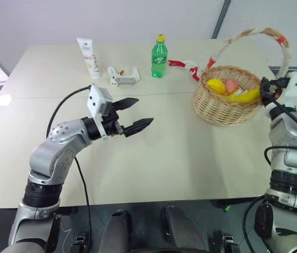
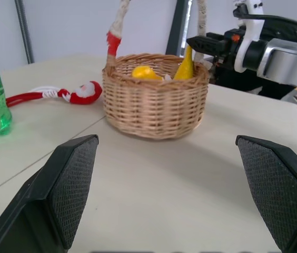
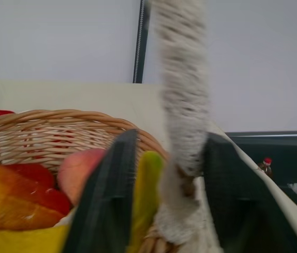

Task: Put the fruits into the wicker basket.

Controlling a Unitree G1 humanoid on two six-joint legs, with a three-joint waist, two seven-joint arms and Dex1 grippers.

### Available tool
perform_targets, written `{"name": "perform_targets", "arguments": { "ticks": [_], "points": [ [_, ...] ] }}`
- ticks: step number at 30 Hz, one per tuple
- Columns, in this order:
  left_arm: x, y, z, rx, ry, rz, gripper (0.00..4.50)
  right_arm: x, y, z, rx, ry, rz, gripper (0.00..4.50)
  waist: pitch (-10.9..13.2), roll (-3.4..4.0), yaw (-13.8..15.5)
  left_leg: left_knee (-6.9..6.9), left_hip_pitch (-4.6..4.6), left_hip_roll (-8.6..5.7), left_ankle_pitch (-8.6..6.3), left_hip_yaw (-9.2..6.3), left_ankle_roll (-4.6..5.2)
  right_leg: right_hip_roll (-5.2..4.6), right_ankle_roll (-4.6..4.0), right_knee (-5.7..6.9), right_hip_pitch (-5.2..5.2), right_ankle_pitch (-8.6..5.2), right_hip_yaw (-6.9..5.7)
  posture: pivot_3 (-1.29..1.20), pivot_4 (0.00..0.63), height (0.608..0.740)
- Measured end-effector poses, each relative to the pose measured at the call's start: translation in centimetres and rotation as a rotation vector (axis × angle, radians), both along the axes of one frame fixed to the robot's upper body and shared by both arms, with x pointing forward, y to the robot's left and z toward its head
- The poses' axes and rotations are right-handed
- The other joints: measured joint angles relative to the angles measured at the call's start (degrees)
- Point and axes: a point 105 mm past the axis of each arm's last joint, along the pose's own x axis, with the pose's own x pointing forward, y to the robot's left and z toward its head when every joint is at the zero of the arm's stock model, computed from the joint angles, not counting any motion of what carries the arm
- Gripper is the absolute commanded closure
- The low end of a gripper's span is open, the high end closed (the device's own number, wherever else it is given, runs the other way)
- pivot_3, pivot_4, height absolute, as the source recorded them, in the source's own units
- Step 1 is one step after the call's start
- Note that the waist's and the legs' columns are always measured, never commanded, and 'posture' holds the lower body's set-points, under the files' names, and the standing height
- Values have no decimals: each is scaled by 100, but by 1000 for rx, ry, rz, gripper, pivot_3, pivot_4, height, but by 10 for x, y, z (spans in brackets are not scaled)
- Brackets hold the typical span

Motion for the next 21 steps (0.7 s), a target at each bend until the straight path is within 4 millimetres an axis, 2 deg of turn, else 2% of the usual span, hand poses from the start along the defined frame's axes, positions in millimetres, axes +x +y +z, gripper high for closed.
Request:
{"name": "perform_targets", "arguments": {
  "ticks": [1, 5, 9, 11, 14, 16, 21],
  "points": [
    [1, 0, -1, 1, 5, -4, 0, -5, -1, 2, -13, 0, -7, 596, 0, 0, 6, 0, -1, 0, 0, 0, 0, -2, 0, 0, 0, 0, 0, 0, 150, 740],
    [5, 1, -3, 12, 10, 7, 0, -38, -16, 11, -81, 10, -40, 596, 0, 0, 72, 0, -4, -4, 0, -7, 0, -6, 4, -7, 6, -3, -2, 0, 150, 740],
    [13, 20, -10, 41, 20, 82, 0, -59, -15, -4, -122, 95, 44, 596, 0, -1, 61, 0, 7, -1, -1, -7, 1, -3, 6, -14, 15, -4, -2, 0, 150, 740],
    [18, 36, -18, 63, 31, 150, 0, -67, 3, -20, -151, 163, 189, 596, -1, 1, 4, -1, 16, 3, -1, -7, 1, 1, 6, -13, 23, -4, -2, 0, 150, 740],
    [25, 64, -30, 61, 70, 273, 0, -71, 47, -41, -204, 251, 441, 596, 0, 1, -50, 0, 21, 14, -1, -17, 1, 18, 5, -13, 23, -4, 6, 0, 150, 740],
    [24, 76, -36, 61, 85, 323, 0, -72, 77, -49, -233, 279, 589, 596, 0, 1, -39, 3, 22, 16, -1, -25, 1, 24, 5, -13, 24, -5, 6, 0, 150, 740],
    [15, 108, -58, 85, 128, 466, 0, -71, 131, -74, -279, 333, 851, 596, -1, 0, -1, 3, 16, 19, -1, -32, 1, 22, 4, -14, 23, -5, 4, 0, 150, 740]
  ]
}}
